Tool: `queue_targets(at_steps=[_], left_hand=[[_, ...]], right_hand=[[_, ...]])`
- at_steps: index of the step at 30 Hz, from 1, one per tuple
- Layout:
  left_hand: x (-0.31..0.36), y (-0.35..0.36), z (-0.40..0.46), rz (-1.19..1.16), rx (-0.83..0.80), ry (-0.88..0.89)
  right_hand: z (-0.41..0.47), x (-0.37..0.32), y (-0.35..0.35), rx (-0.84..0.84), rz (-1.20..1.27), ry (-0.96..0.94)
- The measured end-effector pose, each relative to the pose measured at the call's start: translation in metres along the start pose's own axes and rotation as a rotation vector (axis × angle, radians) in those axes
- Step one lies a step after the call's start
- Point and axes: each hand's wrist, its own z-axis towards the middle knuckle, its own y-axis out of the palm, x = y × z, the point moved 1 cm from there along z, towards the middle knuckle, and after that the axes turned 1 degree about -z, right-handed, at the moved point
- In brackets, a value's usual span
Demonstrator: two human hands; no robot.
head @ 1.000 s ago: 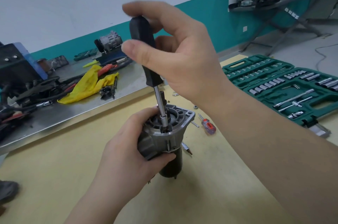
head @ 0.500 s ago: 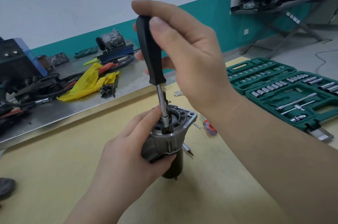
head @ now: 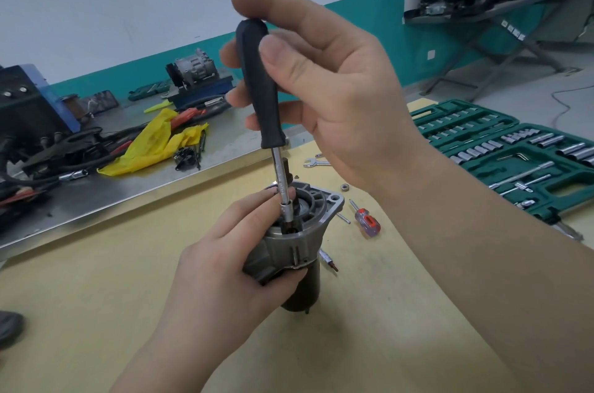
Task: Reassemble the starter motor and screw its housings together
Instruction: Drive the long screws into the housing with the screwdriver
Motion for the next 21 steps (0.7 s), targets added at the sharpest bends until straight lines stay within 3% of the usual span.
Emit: queue_targets(at_steps=[6,12,17,21], left_hand=[[-0.0034,0.0004,0.0004,-0.014,-0.007,0.012],[-0.0067,-0.0015,0.0003,-0.034,-0.026,0.019],[-0.0074,-0.0028,0.0010,-0.042,-0.020,0.020],[-0.0072,-0.0030,0.0016,-0.026,-0.017,0.026]], right_hand=[[0.0027,0.0012,0.0023,0.092,-0.157,-0.099],[-0.0001,-0.0034,-0.0009,-0.049,-0.043,0.001],[0.0038,0.0016,0.0012,0.102,-0.229,-0.102],[0.0021,-0.0006,0.0006,0.010,-0.035,-0.001]])
